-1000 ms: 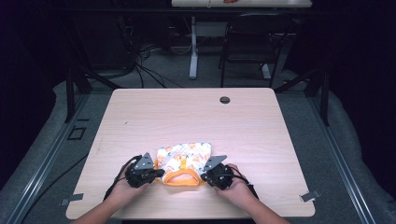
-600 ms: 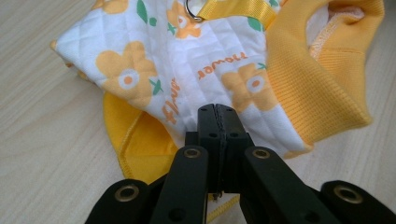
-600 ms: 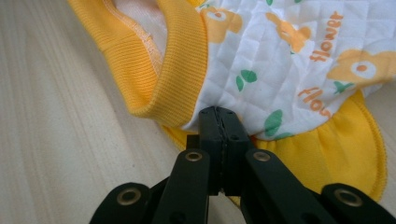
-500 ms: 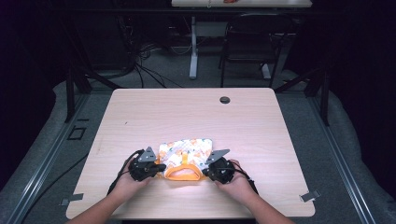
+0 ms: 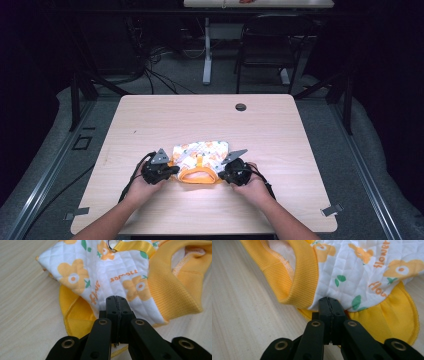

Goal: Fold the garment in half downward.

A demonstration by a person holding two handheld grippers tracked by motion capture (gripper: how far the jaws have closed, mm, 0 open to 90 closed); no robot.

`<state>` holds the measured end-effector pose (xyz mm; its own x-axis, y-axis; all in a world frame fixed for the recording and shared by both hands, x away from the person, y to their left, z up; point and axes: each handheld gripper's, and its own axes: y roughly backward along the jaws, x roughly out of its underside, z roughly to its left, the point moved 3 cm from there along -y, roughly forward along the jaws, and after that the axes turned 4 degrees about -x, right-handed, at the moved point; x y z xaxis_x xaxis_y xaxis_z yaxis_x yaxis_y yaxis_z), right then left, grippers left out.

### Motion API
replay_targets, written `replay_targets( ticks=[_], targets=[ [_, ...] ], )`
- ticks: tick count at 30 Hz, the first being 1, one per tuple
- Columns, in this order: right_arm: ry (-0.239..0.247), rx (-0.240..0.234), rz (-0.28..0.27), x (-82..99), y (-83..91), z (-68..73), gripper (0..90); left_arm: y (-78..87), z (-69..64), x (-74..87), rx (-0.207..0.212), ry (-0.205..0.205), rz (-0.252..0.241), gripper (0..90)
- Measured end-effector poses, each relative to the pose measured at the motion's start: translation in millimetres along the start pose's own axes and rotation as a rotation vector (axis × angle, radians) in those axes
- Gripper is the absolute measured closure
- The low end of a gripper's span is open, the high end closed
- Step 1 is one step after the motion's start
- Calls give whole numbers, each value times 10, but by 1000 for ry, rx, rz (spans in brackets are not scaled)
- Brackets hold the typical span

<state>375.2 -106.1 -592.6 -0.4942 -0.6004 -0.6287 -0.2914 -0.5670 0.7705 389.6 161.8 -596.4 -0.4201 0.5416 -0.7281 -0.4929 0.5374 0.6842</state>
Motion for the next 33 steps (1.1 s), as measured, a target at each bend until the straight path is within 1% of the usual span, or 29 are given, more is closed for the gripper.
replay_targets(
  ticks=[1, 2, 5, 8, 10, 11, 12, 15, 16, 19, 20, 22, 23, 27, 30, 33],
  targets=[
    [3, 3, 6, -12, -3, -17, 900, -12, 17, -11, 7, 4, 0, 900],
    [5, 6, 11, -25, -7, -32, 900, -23, 34, -27, 1, -4, 5, 900],
    [0, 18, 9, -56, -27, -76, 900, -67, 68, -78, -18, -9, 16, 900],
    [-2, 31, 11, -91, -44, -136, 900, -114, 123, -118, -20, 9, 17, 900],
    [-10, 35, 5, -116, -61, -187, 900, -144, 150, -144, -29, 18, 15, 900],
    [-20, 35, 7, -129, -65, -216, 900, -152, 163, -153, -33, 15, 17, 900],
    [-29, 35, -2, -136, -74, -235, 900, -166, 177, -162, -36, 24, 16, 900],
    [-61, 20, -13, -156, -89, -309, 900, -205, 216, -200, -48, 34, 20, 900],
    [-60, 26, -19, -164, -96, -333, 900, -213, 228, -210, -48, 34, 23, 900],
    [-75, 30, -17, -187, -108, -368, 900, -240, 254, -233, -57, 42, 22, 900],
    [-68, 37, -13, -201, -113, -385, 900, -248, 266, -239, -59, 43, 23, 900],
    [-76, 51, -23, -223, -134, -411, 900, -269, 288, -249, -66, 53, 14, 900],
    [-77, 51, -23, -235, -142, -430, 900, -274, 300, -252, -69, 52, 13, 900],
    [-82, 59, -24, -271, -164, -474, 900, -309, 341, -268, -80, 71, 1, 900],
    [-84, 73, -23, -300, -181, -505, 900, -325, 362, -281, -86, 72, -1, 900],
    [-94, 70, -41, -302, -192, -541, 900, -331, 371, -284, -91, 72, -1, 900]
  ],
)
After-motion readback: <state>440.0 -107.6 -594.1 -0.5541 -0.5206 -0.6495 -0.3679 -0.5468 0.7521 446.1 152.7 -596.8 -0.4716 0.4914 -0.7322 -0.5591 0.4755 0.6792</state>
